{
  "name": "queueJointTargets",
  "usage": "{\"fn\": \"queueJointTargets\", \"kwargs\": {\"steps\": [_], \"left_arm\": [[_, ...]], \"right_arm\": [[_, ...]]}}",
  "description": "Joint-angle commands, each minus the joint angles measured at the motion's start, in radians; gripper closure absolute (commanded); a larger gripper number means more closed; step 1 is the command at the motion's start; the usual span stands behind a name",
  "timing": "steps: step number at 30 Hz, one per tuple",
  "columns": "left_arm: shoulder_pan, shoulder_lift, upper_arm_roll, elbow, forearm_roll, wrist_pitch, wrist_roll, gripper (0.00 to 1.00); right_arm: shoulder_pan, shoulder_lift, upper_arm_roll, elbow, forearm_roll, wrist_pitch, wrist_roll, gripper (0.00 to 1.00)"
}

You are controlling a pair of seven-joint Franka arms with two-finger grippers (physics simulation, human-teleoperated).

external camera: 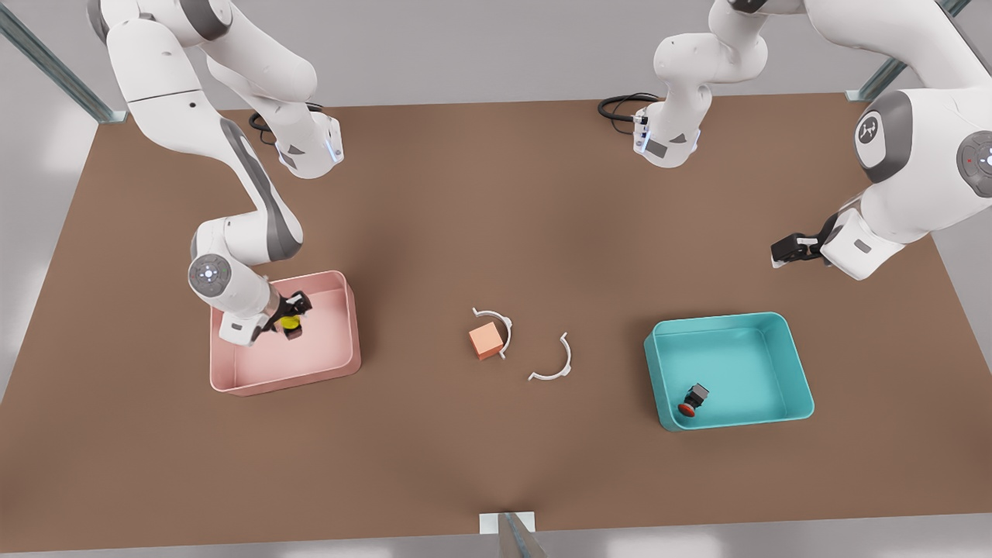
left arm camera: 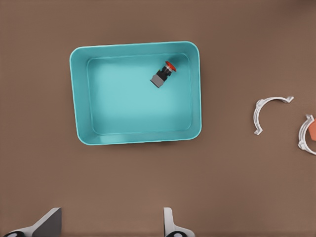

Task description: Place the red button in the blue storage box with the left arm, and place the yellow button in the pink storage box with the right arm

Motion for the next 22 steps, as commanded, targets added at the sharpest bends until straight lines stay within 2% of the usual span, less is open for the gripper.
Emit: {"fn": "queueJointTargets", "kwargs": {"steps": [1, 7, 10, 11, 14, 15, 17, 18, 22], "left_arm": [[-0.001, -0.001, 0.000, 0.001, 0.001, 0.000, 0.012, 0.00], [-0.003, -0.001, -0.002, 0.005, 0.002, 0.000, 0.017, 0.00], [-0.009, -0.001, -0.002, 0.005, 0.002, 0.002, 0.017, 0.00], [-0.009, -0.001, -0.002, 0.005, 0.002, 0.003, 0.017, 0.00], [-0.011, -0.001, -0.002, 0.013, 0.005, 0.003, 0.017, 0.00], [-0.011, -0.001, -0.003, 0.016, 0.007, 0.005, 0.017, 0.00], [-0.011, -0.001, -0.003, 0.022, 0.007, 0.007, 0.017, 0.00], [-0.012, -0.001, -0.005, 0.022, 0.007, 0.010, 0.017, 0.00], [-0.011, 0.002, -0.005, 0.028, 0.007, 0.011, 0.017, 0.00]], "right_arm": [[0.002, -0.008, 0.003, 0.015, 0.015, 0.002, 0.166, 0.00], [0.011, -0.029, 0.056, 0.279, 0.014, -0.299, 0.174, 0.00], [0.020, -0.124, 0.038, 0.359, 0.018, -0.398, 0.171, 0.00], [0.043, -0.129, 0.003, 0.399, 0.020, -0.429, 0.171, 0.00], [0.312, -0.149, -0.326, 0.534, 0.164, -0.618, 0.260, 0.00], [0.347, -0.169, -0.359, 0.572, 0.176, -0.694, 0.315, 0.00], [0.494, -0.213, -0.523, 0.629, 0.176, -0.789, 0.329, 0.00], [0.531, -0.238, -0.563, 0.630, 0.172, -0.797, 0.324, 0.00], [0.524, -0.245, -0.553, 0.629, 0.173, -0.836, 0.331, 0.00]]}}
